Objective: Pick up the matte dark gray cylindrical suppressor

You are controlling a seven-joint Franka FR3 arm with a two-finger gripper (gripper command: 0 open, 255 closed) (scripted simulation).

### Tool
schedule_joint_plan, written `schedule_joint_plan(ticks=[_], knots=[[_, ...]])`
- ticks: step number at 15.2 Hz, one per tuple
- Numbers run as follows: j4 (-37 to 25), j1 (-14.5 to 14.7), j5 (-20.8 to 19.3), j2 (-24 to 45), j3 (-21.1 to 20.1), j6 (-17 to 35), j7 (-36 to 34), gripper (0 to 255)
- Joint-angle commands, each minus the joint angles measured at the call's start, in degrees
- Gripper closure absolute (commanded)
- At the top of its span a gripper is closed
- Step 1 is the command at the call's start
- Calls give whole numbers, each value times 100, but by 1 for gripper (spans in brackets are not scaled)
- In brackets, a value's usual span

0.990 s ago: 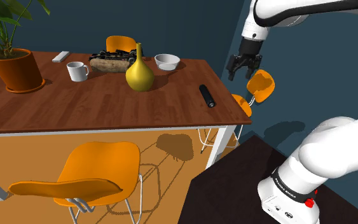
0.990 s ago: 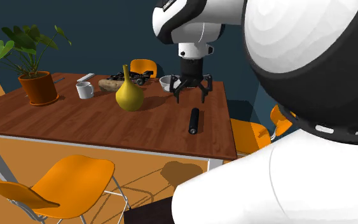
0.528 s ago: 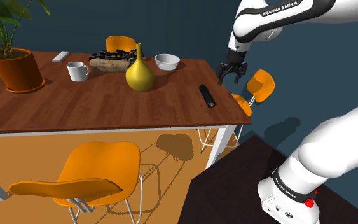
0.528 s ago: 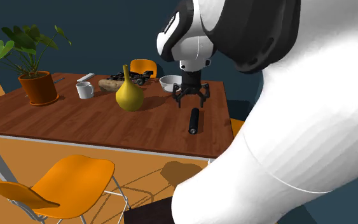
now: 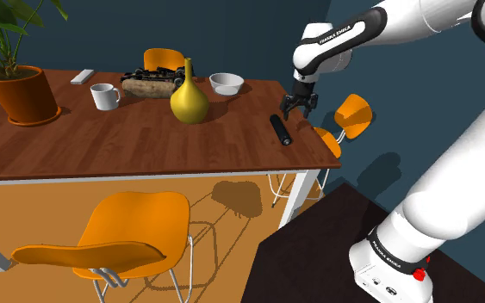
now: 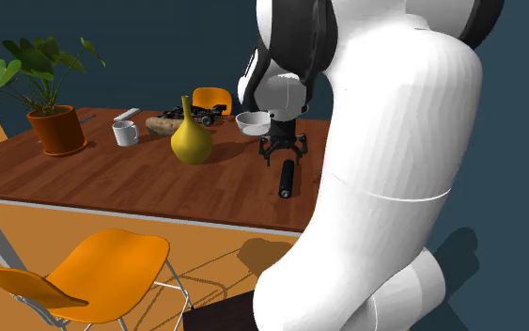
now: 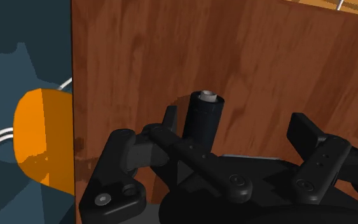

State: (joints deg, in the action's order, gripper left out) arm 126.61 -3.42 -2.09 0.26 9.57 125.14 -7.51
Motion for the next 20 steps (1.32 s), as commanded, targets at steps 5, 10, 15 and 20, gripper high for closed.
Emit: schedule_joint_plan(ticks=[5, 10, 15, 20], knots=[[-846, -126, 171, 1305, 72, 489, 119, 0], [-1779, -282, 329, 2411, 77, 683, 194, 0], [-2000, -339, 388, 2820, 56, 876, 214, 0], [-1981, -362, 429, 3060, 27, 1133, 226, 0]])
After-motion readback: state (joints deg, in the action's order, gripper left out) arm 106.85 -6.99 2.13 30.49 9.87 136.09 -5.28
